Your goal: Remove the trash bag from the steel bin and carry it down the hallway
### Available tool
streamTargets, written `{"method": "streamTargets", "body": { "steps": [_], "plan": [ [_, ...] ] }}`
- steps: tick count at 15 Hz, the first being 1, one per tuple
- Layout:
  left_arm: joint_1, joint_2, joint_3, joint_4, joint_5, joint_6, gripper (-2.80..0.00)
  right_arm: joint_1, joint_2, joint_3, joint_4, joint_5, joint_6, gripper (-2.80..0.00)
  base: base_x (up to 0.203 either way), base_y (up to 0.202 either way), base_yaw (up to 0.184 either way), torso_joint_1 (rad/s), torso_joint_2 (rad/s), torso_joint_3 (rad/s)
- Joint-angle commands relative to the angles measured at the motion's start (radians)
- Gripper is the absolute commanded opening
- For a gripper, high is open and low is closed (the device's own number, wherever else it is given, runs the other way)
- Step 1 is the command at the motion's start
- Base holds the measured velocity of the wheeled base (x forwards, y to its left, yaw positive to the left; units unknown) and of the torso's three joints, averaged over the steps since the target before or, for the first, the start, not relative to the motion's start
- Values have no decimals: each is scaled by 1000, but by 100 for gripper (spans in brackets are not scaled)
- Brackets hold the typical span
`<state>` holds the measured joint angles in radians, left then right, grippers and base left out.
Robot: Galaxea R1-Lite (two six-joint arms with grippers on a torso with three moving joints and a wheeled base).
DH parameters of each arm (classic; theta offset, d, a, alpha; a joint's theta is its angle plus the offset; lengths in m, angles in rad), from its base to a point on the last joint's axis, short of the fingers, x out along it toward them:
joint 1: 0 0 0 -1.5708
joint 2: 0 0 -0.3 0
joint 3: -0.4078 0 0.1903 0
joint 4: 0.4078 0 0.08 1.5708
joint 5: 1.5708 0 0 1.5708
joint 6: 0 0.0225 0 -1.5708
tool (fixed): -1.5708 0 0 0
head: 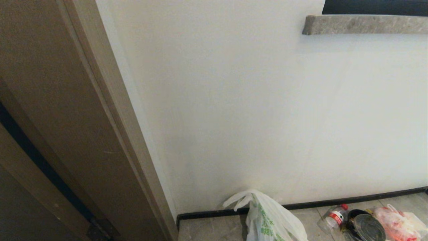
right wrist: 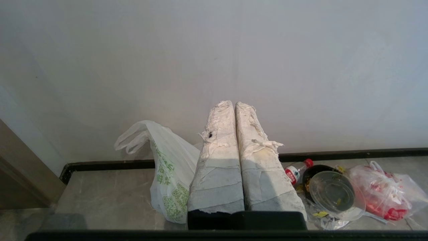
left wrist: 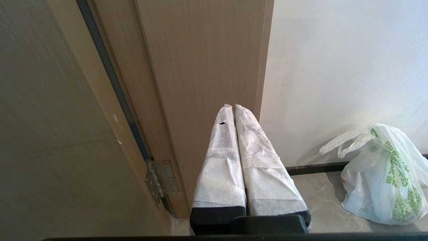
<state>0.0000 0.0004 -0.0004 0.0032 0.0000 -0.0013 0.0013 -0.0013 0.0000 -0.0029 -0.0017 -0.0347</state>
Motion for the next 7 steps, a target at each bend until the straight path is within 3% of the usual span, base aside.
{"method": "streamTargets", "body": {
  "steps": [1, 7],
  "plan": [
    [0, 0, 0, 0, 0, 0, -280, 0, -39, 0, -1, 3, -2, -280, 0, 0, 0, 0, 0, 0],
    [0, 0, 0, 0, 0, 0, -280, 0, -39, 0, -3, 1, -4, -280, 0, 0, 0, 0, 0, 0]
  ]
}}
